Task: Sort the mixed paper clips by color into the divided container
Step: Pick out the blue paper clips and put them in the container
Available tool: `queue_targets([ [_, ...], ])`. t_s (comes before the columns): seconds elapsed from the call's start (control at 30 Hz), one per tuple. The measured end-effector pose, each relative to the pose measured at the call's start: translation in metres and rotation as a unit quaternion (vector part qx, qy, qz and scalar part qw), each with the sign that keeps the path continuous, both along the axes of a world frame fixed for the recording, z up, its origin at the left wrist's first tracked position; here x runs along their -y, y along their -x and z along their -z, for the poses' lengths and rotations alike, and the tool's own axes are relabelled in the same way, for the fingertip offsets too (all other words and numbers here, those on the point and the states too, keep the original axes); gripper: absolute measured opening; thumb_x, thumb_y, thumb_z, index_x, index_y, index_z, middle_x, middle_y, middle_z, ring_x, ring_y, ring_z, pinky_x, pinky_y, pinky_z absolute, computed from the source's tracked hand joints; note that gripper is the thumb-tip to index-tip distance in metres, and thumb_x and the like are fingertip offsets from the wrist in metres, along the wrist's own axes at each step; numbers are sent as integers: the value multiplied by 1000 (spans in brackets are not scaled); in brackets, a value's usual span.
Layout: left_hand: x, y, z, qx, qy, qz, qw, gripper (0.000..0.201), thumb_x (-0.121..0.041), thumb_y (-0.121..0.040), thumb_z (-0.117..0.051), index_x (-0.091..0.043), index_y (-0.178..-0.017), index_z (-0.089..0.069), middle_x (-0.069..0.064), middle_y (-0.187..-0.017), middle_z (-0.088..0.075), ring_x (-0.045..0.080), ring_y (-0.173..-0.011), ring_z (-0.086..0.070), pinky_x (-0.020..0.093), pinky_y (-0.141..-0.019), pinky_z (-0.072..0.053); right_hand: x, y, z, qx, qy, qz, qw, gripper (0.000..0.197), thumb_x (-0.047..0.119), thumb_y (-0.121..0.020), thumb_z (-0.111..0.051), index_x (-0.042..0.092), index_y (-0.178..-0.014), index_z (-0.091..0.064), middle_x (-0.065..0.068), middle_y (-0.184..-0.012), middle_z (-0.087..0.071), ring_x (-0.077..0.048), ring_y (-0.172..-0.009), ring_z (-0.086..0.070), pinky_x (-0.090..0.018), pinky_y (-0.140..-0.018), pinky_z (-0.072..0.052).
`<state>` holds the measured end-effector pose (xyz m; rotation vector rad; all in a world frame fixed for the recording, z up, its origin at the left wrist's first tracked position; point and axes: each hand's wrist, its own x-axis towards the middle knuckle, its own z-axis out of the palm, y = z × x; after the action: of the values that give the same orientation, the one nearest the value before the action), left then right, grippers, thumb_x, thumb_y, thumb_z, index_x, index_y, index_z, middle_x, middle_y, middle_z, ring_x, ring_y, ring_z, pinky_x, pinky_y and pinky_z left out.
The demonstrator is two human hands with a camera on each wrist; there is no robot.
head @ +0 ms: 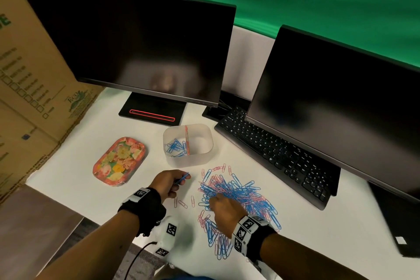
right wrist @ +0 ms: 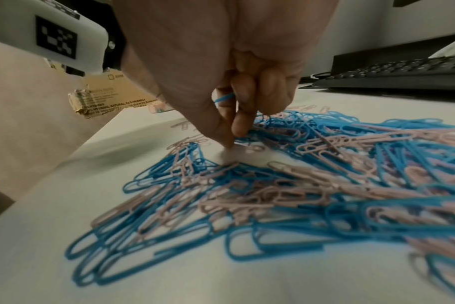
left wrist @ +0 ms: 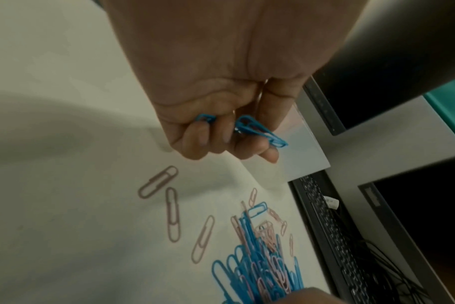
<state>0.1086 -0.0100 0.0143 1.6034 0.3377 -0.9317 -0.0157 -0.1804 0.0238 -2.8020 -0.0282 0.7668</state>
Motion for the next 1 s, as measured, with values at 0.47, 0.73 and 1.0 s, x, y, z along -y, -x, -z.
queue_targets([
  [0.47, 6, 2, -21, -61, 78, -24, 995, 35, -37, -96, -44, -13, -74, -55, 4, -62, -51, 18, -51, -43, 25, -49, -32, 2, -2, 5, -4, 5, 4, 1000, 34, 2, -89, -49, 7, -122, -47, -16, -125, -53, -33, -108, -59, -36, -88, -49],
  [0.73, 2, -6, -51, -24, 103, -15, 994, 31, -38, -98, -43, -10, -93, -55, 8, -72, -56, 20, -58, -50, 29, -54, -38, 9, -14, -10, -9, -231, 243, 942, 29, 8, -88, -51, 19, -113, -60, 6, -81, -59, -5, -65, -57, -15, -60, -47],
  [1.0, 9, -54, -81, 25, 75, -142, 987, 29, -37, -96, -51, -9, -92, -55, 15, -77, -60, 26, -61, -57, 35, -62, -52, -4, -93, -73, -56, -489, 409, 768, 21, -10, -89, -44, -2, -99, -60, -11, -62, -49, -19, -49, -49, -26, -42, -43],
])
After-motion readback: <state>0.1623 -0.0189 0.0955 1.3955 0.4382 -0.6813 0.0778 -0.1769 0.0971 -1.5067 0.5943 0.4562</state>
